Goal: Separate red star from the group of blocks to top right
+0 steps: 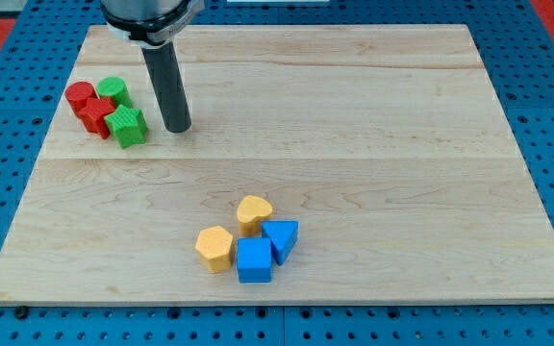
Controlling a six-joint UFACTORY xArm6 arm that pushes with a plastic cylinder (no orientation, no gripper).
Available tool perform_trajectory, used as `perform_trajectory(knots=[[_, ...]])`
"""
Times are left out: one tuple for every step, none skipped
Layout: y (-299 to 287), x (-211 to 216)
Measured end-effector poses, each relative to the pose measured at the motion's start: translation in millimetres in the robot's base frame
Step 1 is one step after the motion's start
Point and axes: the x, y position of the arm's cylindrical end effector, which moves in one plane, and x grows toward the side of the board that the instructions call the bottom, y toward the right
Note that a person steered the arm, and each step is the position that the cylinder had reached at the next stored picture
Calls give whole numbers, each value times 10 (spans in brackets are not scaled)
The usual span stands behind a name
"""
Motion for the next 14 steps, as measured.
perform_trajectory(knots=[[32, 236], [29, 607], [-521, 488], [-617, 329], [-685, 282], [-844, 300], [-1091, 424], [-1552, 126], [-1206, -178], [-568, -459], [-53, -642], [-211, -704], [-616, -589], [-897, -644]])
